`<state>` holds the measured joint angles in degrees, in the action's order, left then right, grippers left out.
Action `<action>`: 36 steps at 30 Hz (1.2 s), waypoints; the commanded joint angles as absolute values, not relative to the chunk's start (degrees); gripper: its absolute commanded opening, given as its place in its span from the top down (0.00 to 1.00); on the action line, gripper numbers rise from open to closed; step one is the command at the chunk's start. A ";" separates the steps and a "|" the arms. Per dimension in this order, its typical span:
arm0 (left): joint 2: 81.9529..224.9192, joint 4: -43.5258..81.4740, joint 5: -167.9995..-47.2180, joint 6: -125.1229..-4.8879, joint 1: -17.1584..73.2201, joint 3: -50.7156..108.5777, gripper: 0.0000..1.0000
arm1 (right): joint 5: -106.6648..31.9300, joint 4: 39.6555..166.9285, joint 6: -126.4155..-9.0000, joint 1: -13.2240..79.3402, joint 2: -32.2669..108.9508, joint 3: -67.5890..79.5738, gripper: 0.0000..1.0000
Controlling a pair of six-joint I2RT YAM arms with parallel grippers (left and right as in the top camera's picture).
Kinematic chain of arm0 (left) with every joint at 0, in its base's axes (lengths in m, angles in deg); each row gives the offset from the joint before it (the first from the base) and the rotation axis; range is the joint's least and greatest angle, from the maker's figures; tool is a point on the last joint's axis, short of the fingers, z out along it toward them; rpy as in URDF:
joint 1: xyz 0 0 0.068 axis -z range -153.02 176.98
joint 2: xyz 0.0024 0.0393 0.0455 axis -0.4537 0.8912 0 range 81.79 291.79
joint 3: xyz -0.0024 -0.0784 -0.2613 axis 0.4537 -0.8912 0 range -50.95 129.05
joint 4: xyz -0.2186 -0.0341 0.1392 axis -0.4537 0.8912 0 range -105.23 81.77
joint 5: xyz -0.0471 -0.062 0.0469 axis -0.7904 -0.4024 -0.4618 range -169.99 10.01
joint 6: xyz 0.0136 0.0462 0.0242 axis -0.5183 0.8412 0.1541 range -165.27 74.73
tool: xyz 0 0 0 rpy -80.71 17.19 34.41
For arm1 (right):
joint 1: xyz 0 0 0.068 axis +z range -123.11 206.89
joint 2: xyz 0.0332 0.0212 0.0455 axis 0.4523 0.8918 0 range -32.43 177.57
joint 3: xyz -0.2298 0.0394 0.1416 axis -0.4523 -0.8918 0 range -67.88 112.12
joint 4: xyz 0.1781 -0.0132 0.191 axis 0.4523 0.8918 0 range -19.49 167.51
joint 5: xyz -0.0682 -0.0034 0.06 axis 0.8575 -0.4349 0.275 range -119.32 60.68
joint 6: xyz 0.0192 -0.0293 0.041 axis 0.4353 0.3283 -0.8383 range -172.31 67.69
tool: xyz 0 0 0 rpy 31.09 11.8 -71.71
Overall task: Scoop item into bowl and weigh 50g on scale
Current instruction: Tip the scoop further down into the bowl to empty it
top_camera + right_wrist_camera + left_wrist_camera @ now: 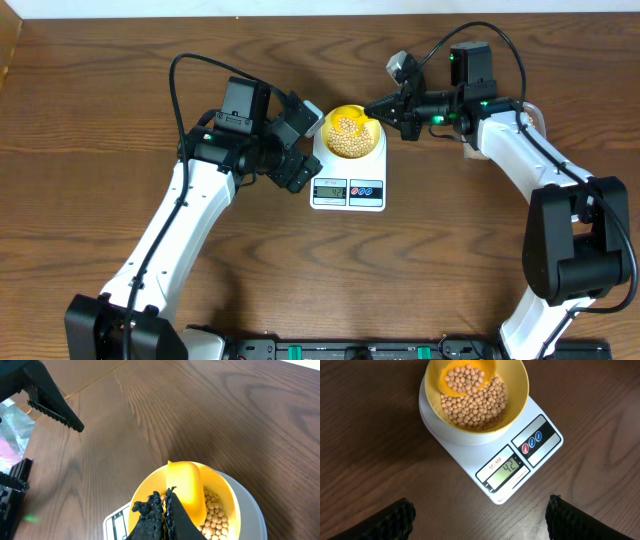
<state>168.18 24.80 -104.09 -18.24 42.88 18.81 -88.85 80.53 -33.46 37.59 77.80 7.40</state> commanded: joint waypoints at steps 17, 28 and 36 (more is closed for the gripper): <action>167.94 24.80 -104.83 -17.87 42.64 18.16 0.14 | -89.64 80.64 -30.33 37.88 78.48 7.31 0.99; 167.94 24.80 -104.83 -17.87 42.64 18.16 0.14 | -89.64 81.36 -26.29 37.88 78.48 7.31 0.99; 167.94 24.80 -104.83 -17.87 42.64 18.16 0.14 | -89.66 83.37 -23.23 37.88 78.48 7.31 0.99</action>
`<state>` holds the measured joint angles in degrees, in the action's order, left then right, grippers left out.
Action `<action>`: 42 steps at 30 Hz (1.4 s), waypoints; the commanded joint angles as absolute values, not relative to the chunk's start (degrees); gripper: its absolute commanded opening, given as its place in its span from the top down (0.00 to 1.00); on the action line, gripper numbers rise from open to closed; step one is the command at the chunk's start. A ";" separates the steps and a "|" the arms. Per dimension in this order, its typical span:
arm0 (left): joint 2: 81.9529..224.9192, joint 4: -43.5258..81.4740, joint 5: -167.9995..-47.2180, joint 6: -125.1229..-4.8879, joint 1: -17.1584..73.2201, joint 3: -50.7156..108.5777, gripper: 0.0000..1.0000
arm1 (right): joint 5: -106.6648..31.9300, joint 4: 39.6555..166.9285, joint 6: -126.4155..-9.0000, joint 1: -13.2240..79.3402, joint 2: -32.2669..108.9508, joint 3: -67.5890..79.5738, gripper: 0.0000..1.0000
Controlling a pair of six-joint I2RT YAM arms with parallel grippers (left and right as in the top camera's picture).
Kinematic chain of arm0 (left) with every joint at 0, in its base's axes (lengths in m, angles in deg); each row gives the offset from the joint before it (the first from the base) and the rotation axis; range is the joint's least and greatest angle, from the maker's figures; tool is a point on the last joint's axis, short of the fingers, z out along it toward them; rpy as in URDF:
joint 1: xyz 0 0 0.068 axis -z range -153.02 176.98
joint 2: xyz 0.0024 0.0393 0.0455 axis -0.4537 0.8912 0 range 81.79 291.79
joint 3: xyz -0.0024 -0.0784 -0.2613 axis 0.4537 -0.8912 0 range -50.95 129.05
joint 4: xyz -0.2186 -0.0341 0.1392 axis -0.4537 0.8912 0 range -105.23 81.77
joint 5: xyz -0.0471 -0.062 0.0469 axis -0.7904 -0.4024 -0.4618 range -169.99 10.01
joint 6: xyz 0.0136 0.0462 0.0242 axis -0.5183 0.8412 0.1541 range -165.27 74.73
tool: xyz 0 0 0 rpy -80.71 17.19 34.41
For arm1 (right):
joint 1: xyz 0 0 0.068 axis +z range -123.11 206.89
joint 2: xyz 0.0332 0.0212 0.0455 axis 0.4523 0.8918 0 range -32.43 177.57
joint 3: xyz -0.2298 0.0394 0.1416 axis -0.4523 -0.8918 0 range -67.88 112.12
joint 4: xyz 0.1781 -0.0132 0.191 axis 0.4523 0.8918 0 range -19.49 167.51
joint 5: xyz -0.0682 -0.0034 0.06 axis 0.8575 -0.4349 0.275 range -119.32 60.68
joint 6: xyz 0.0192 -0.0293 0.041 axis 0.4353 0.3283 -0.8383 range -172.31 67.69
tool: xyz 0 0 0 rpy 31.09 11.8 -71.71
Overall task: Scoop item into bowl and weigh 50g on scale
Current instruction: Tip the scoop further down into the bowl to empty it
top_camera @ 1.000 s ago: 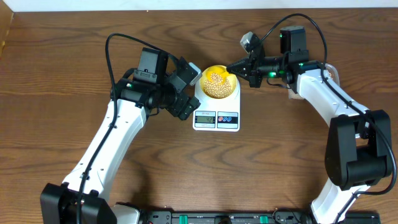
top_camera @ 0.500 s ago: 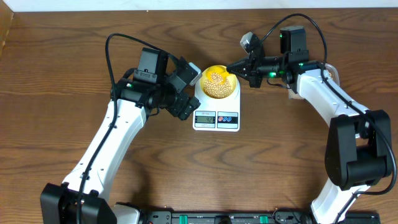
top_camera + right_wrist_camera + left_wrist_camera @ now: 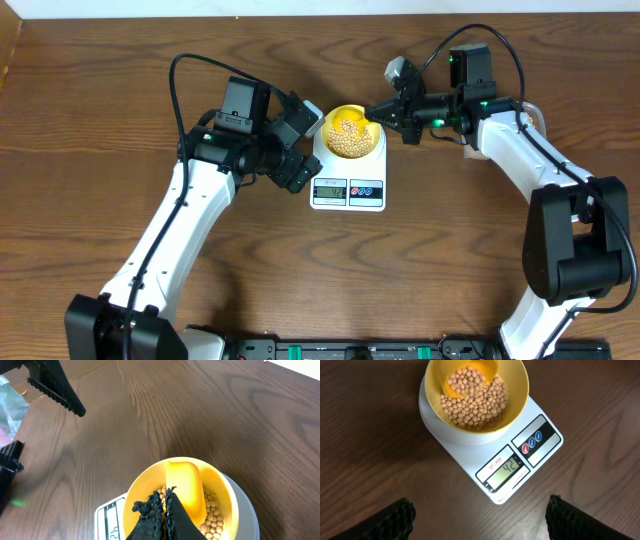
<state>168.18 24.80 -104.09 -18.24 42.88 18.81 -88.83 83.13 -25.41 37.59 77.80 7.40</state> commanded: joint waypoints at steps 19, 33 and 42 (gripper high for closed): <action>167.94 24.80 -104.83 -17.87 42.64 18.16 0.14 | -93.00 83.37 -21.41 37.88 78.48 7.31 0.99; 167.94 24.80 -104.83 -17.87 42.64 18.16 0.14 | -95.93 83.41 -27.49 37.81 78.48 7.31 0.99; 167.94 24.80 -104.83 -17.87 42.64 18.16 0.14 | -95.89 83.35 -28.06 37.81 78.48 7.31 0.99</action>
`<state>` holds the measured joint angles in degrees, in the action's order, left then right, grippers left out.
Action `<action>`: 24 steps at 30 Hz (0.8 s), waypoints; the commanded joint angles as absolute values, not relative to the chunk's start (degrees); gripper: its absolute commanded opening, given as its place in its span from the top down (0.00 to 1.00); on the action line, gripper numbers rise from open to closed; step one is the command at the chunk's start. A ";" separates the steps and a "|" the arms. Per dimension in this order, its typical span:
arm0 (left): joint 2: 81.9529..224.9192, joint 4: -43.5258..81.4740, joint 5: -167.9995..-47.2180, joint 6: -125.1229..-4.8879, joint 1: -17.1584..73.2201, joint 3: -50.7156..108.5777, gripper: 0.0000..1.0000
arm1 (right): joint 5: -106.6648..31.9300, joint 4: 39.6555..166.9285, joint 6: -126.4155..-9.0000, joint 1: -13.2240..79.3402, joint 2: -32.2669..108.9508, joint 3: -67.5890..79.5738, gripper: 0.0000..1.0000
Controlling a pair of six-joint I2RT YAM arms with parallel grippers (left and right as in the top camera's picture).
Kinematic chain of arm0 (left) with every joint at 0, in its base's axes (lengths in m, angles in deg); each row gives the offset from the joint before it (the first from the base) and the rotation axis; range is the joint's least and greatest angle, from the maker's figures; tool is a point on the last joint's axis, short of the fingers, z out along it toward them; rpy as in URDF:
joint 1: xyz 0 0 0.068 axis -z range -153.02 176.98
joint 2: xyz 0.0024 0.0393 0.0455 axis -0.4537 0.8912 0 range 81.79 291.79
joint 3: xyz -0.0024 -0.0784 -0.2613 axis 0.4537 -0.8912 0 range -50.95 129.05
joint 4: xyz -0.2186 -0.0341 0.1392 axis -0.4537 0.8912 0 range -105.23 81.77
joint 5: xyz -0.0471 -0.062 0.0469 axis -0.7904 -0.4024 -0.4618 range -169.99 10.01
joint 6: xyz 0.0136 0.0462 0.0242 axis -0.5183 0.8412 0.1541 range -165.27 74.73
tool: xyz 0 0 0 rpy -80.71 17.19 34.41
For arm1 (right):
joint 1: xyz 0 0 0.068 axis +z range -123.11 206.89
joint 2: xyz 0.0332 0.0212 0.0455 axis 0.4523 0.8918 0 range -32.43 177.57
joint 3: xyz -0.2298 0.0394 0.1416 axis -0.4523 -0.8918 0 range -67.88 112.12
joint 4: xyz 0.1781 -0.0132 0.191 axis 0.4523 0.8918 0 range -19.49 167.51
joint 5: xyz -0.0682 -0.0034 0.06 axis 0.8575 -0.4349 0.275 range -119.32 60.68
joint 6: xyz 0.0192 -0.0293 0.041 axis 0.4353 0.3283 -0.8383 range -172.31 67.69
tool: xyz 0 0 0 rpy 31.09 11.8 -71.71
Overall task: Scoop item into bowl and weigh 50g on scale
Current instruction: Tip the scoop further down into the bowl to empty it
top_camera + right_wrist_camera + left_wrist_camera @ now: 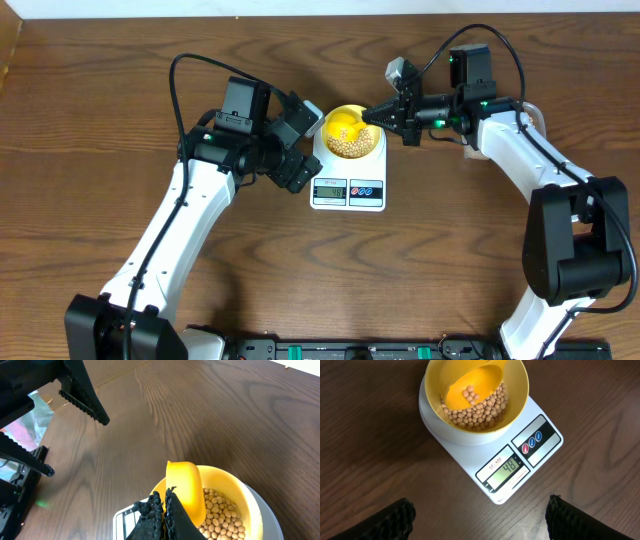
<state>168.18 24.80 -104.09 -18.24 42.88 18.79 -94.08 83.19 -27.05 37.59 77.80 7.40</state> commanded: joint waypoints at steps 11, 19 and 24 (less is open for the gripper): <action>167.94 24.80 -104.83 -17.87 42.64 18.16 0.14 | -95.89 82.95 -28.06 37.07 78.48 7.31 0.99; 167.94 24.80 -104.83 -17.87 42.64 18.16 0.14 | -95.89 82.71 -28.04 37.00 78.48 7.31 0.99; 167.94 24.80 -104.83 -17.87 42.64 18.16 0.14 | -95.85 81.29 -27.93 37.00 78.48 7.31 0.99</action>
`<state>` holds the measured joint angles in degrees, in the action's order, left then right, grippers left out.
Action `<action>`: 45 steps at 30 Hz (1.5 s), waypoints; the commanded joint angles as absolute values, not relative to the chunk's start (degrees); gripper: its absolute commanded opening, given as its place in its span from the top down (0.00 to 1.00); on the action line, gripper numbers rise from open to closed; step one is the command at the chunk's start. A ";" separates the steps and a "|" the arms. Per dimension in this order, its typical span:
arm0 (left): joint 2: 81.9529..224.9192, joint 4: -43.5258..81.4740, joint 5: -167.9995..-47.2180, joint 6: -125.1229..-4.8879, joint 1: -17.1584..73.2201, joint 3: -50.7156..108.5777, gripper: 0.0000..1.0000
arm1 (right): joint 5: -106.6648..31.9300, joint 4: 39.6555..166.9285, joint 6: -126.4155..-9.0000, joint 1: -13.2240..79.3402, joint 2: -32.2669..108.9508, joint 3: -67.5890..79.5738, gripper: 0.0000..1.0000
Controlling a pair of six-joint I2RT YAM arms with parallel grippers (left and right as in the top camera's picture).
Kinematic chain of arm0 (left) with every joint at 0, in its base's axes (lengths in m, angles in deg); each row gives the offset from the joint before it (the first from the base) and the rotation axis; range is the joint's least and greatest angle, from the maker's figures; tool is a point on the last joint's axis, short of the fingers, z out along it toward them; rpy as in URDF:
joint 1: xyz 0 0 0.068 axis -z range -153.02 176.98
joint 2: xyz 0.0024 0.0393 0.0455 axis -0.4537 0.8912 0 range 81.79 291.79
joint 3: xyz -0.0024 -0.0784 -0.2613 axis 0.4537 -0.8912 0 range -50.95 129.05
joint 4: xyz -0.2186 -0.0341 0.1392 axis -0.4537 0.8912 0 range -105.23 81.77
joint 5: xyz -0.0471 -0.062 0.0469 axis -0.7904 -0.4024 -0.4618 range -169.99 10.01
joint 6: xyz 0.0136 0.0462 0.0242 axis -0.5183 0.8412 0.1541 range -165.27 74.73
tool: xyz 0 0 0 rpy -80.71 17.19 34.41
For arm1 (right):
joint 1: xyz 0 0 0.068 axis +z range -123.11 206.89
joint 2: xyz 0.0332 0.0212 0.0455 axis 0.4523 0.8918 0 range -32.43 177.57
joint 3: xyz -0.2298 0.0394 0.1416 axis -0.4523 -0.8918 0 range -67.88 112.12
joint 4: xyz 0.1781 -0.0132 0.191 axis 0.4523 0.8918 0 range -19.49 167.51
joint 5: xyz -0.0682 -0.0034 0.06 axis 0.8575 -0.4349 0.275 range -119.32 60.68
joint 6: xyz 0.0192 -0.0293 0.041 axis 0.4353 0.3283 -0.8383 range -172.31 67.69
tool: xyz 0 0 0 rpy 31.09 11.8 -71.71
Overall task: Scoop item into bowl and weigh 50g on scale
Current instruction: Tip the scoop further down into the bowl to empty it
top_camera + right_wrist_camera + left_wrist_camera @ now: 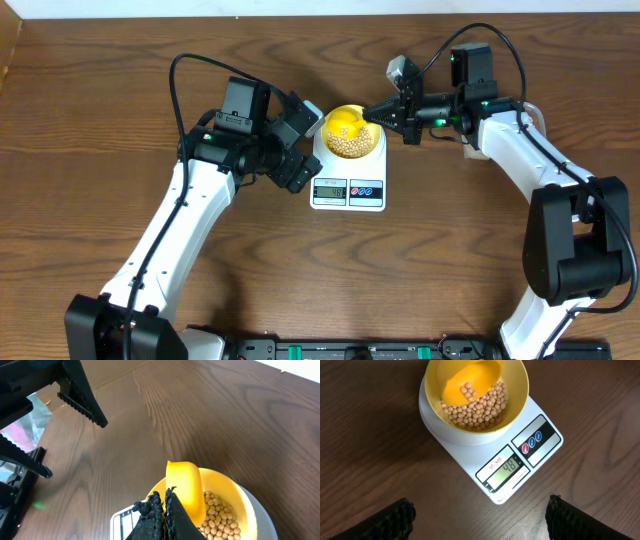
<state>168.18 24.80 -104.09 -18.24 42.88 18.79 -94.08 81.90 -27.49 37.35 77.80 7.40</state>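
Note:
A yellow bowl [512,397] of tan beans [480,410] sits on the white scale [540,442], whose display [510,466] reads 48. My right gripper [165,500] is shut on a yellow scoop [185,487], held tilted over the bowl's far side. In the left wrist view the scoop [470,382] shows a few beans left in it. My left gripper [479,515] hangs open over bare table just in front of the scale, nothing between its fingers. From overhead the bowl [348,132] and scale [348,180] lie between both arms.
Behind the right arm, at the table's right, something pale [530,112] shows, mostly hidden. A clear bag with pink contents [22,425] lies at the left edge of the right wrist view. Dark wood table [420,270] surrounds the scale.
The scoop has shifted slightly over the bowl and holds about the same few beans. The display still reads 48. The left gripper has not moved.
First the scoop was full of beans over the bowl and the scale read 42. It stayed at 42 a moment later with the scoop still loaded. Then the scoop was nearly empty, the bowl fuller, and the display read 48, as now.

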 commanded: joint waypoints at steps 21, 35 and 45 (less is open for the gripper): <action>167.94 24.80 -104.83 -17.87 42.64 18.16 0.14 | -94.45 79.96 -9.33 36.89 78.48 7.31 0.99; 167.94 24.80 -104.83 -17.87 42.64 18.16 0.14 | -93.05 79.65 -8.30 36.89 78.48 7.31 0.99; 167.94 24.80 -104.83 -17.87 42.64 18.16 0.14 | -93.03 79.65 -8.30 36.89 78.48 7.31 0.99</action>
